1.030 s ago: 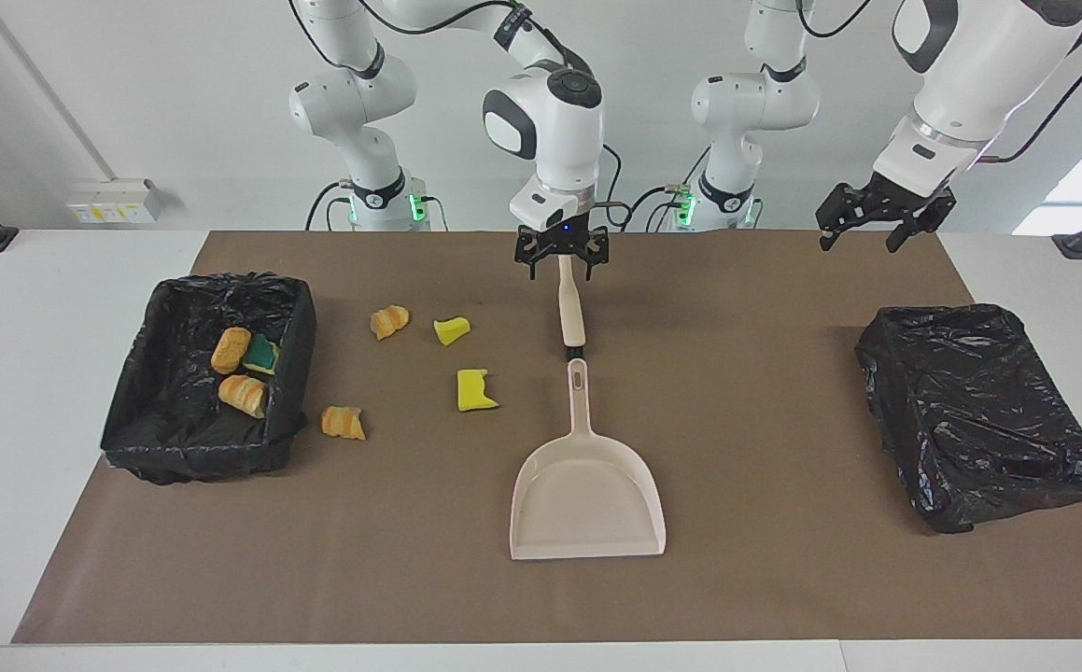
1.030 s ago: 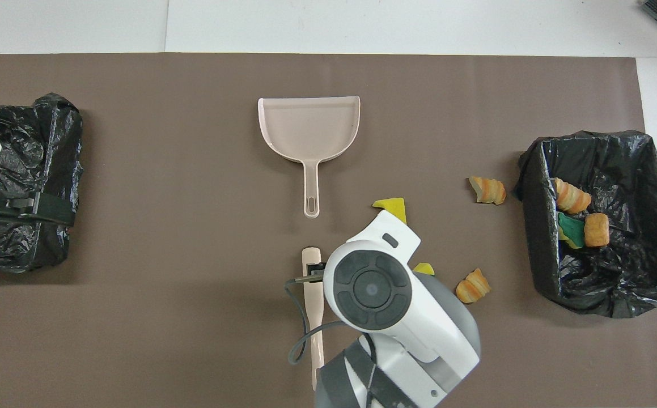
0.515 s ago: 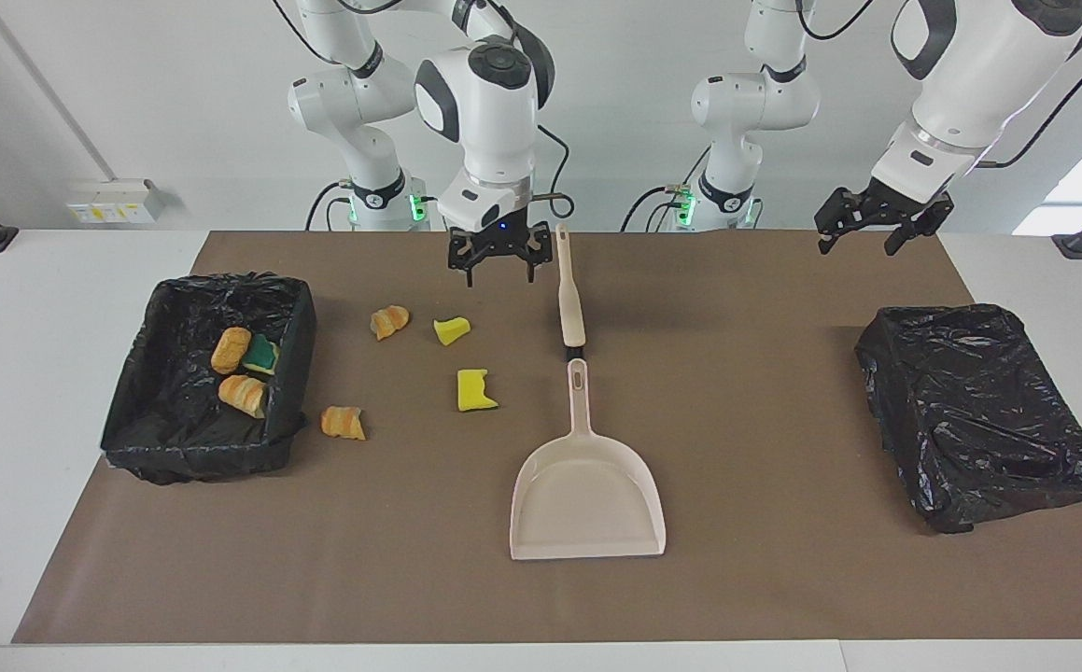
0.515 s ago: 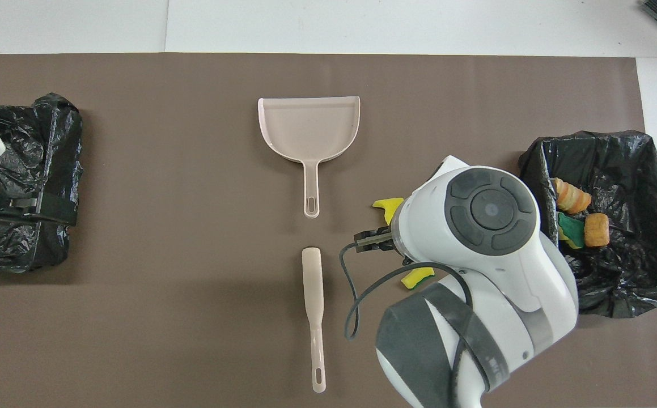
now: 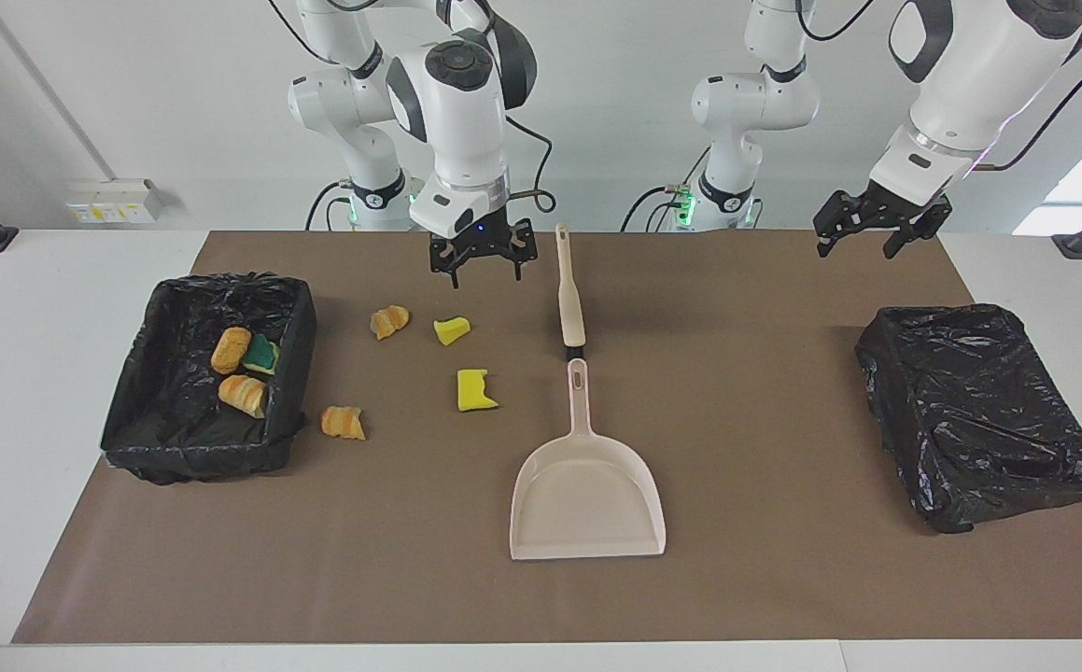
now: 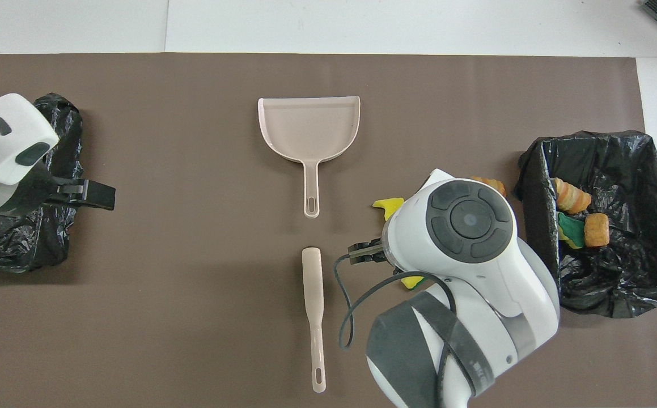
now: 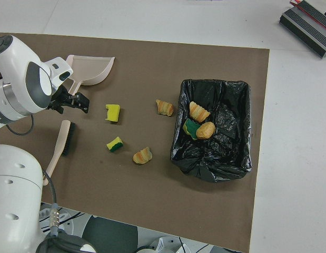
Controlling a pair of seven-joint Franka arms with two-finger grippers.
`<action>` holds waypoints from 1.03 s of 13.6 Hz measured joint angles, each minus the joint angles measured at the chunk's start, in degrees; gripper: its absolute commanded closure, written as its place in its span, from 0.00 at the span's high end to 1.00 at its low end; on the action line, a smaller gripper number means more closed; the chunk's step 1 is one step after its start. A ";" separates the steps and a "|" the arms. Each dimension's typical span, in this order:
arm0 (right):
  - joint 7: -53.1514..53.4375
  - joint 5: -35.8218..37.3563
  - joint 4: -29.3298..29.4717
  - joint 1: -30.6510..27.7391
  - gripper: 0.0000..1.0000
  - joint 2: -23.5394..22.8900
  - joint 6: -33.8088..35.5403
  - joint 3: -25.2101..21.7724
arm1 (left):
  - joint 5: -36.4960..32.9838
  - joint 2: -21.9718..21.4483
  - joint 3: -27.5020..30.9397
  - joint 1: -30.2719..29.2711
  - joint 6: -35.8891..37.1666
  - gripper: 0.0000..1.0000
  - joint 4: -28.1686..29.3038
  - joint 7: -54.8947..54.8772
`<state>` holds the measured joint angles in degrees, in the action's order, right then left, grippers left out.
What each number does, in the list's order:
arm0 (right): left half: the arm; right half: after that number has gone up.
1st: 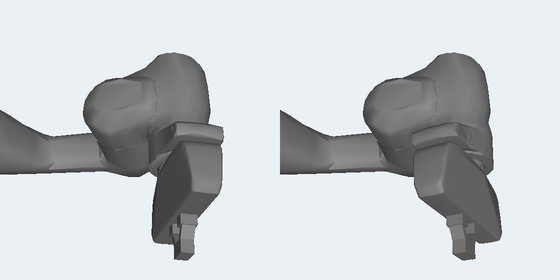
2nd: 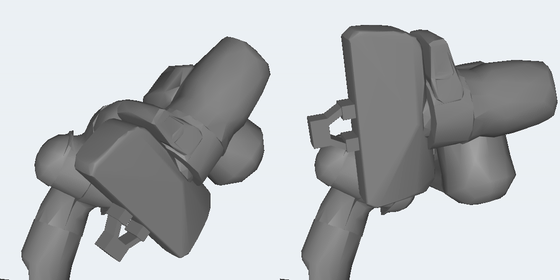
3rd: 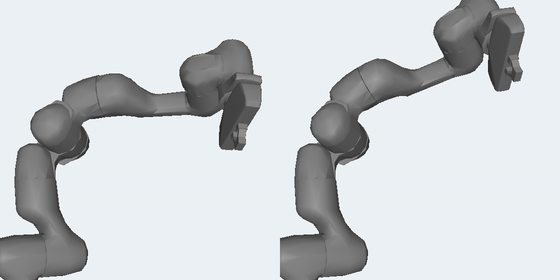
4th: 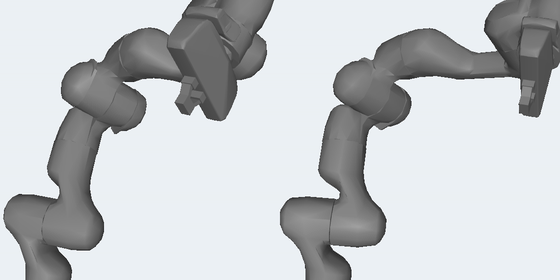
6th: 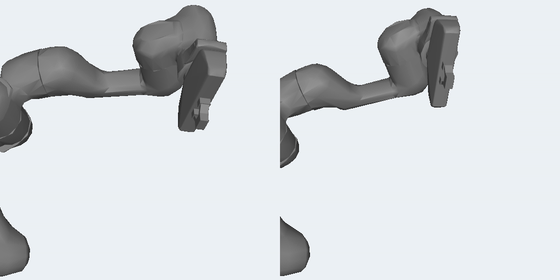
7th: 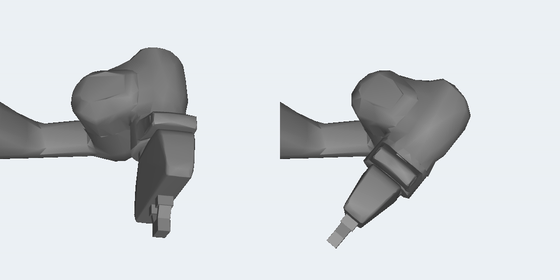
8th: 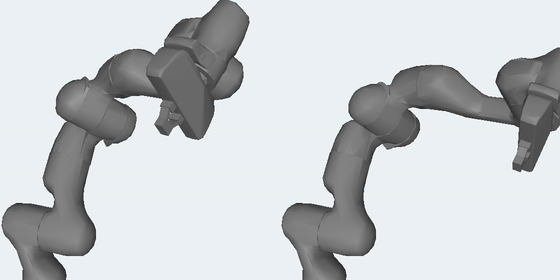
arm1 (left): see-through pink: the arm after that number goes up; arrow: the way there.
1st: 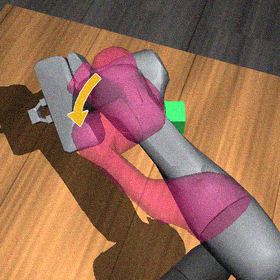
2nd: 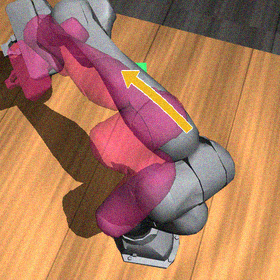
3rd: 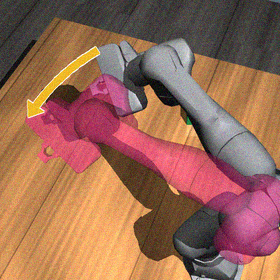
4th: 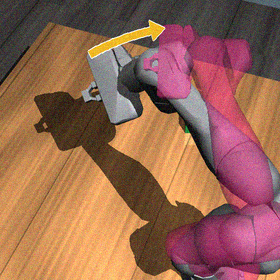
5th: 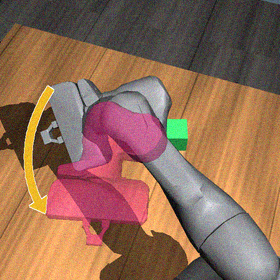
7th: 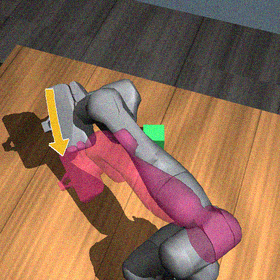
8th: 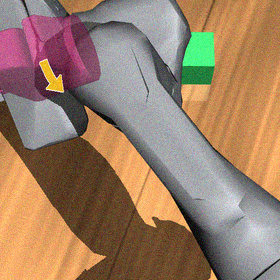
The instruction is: Sweep and dump trash in bin
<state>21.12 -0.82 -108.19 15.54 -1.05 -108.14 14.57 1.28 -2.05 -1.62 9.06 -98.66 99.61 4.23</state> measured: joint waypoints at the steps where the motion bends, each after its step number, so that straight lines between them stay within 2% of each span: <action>1: 0.00 0.00 -0.01 0.00 1.00 0.06 0.00 0.00 | 0.28 1.15 -0.04 0.92 -1.82 1.00 -0.18 1.11; 3: 0.00 0.00 -0.08 0.00 1.00 0.24 0.00 0.00 | 1.61 4.42 -0.10 2.20 -4.10 1.00 -1.69 3.77; 7: 0.00 0.00 -0.23 0.00 1.00 0.43 0.00 -0.01 | 2.77 13.03 -0.33 7.11 -7.29 1.00 -8.92 11.54; 11: 0.00 0.00 -0.27 -0.01 1.00 0.43 0.00 -0.05 | 2.89 20.47 -0.66 15.69 -13.60 1.00 -10.80 17.60; 14: 0.00 0.00 -0.27 -0.01 1.00 0.43 0.00 -0.05 | 2.95 24.14 -1.41 18.47 -16.27 1.00 -11.79 18.00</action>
<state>21.12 -0.83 -108.46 15.53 -0.61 -108.14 14.52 4.23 22.09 -3.03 27.53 -114.93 87.82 22.23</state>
